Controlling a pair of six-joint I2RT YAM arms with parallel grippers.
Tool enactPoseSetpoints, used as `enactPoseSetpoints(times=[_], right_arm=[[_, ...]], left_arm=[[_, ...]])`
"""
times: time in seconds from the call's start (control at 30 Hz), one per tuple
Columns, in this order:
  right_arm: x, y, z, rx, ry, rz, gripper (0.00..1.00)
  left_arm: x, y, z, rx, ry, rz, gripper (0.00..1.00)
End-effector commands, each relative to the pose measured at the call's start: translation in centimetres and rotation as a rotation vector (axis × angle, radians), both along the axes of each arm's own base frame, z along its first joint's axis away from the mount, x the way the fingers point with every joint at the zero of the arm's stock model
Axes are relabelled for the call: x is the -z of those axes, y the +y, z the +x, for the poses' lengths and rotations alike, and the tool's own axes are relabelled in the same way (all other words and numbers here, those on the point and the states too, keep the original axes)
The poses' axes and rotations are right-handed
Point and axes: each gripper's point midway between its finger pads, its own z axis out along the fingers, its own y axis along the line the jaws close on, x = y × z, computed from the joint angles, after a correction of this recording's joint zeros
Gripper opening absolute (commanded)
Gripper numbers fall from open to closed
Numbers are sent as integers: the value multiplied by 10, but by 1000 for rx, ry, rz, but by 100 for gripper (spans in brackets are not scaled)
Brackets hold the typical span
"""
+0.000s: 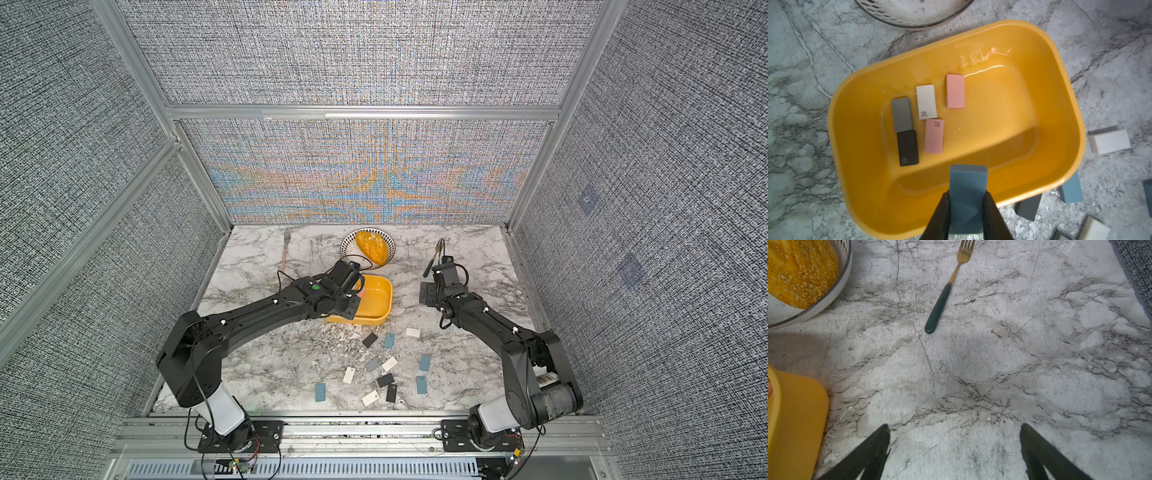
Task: Put the eraser in the storage box
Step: Place the eraser in the storage box.
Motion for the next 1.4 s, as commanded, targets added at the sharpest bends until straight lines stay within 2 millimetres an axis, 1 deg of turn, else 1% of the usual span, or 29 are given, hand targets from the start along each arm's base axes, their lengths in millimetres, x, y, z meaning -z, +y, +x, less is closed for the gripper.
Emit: enactPoseSetpoints(times=[0.0,0.1,0.33,0.63,0.8,0.93,0.97,1.03,1.23,1.37], right_arm=[[0,-2,2,7,5,-5,98],[1,-4,3,10,9,-5,98],[6,-8,4,16,20,-5,98],[8,-8,5,14,25,-3,98],[9,-9,5,19,27,-4,98],[9,-10,4,19,28,-4,98],[10,-9,4,18,30,-4,98],[10,-9,4,18,29,-3,98],[10,-10,4,21,29,-4,98],[10,-10,3,20,30,-4,98]], left_arm=[[2,-12,13,11,-6,-43,27],[12,-16,19,6,17,-53,27],[36,-16,33,-27,55,-71,27],[57,-19,39,-31,89,-52,27],[64,-21,42,-35,99,-47,27],[62,-22,45,-35,94,-55,27],[74,-22,45,-35,113,-39,27],[78,-22,46,-36,122,-33,27],[87,-21,47,-41,137,-17,27],[88,-21,47,-39,140,-14,27]])
